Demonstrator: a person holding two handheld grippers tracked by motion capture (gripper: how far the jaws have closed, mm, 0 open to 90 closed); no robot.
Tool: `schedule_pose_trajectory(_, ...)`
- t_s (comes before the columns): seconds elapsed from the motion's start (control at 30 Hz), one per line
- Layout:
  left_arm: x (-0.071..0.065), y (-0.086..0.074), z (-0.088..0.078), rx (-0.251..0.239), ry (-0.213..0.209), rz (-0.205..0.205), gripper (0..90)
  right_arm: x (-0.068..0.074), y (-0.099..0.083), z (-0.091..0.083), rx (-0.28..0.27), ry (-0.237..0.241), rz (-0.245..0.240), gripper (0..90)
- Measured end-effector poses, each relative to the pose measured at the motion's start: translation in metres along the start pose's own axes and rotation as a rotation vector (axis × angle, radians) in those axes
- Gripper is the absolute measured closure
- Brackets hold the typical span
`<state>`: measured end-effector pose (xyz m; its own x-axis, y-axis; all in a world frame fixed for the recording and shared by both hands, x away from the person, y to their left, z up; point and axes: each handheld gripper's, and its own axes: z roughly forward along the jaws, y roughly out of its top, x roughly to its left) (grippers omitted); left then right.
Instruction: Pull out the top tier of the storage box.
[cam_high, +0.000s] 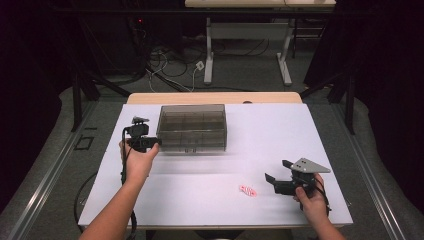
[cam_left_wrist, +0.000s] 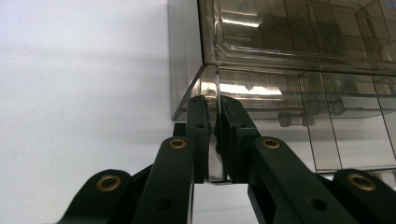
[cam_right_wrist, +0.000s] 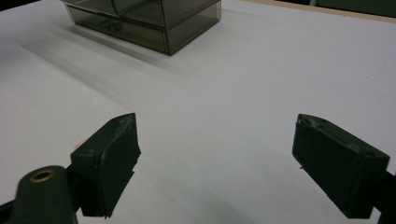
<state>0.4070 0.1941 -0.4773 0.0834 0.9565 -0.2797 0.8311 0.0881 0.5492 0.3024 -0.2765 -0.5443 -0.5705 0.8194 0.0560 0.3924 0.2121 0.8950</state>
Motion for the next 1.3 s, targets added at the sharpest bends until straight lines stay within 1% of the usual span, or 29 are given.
schedule_pose_trajectory(0.07,0.000,-0.001,-0.001,-0.001,-0.003,-0.011,82.9,0.000,0.000,0.000,-0.001,0.001,-0.003,14.2)
schedule_pose_trajectory(0.27,0.001,-0.005,-0.003,0.000,-0.004,-0.020,82.8,-0.001,0.000,0.000,-0.004,-0.001,-0.001,14.2)
schedule_pose_trajectory(0.33,0.000,-0.007,-0.004,0.002,-0.005,-0.034,82.6,0.000,0.000,0.000,-0.003,0.000,0.002,14.3)
schedule_pose_trajectory(0.43,0.000,-0.008,-0.005,0.003,-0.008,-0.043,82.5,-0.001,0.001,0.000,-0.004,0.000,0.002,14.3)
schedule_pose_trajectory(0.6,-0.001,-0.011,-0.006,0.008,-0.026,-0.056,81.7,-0.001,0.001,0.000,-0.004,-0.002,0.001,14.3)
schedule_pose_trajectory(0.93,-0.001,-0.015,-0.008,0.015,-0.037,-0.044,81.2,-0.001,0.001,0.000,0.002,0.000,0.004,14.3)
schedule_pose_trajectory(1.0,-0.001,-0.016,-0.008,0.016,-0.041,-0.046,81.0,-0.001,0.001,0.000,-0.006,-0.002,0.001,14.2)
schedule_pose_trajectory(1.3,0.000,-0.018,-0.009,0.016,-0.053,-0.048,80.6,-0.002,0.001,0.000,-0.003,0.000,0.000,14.3)
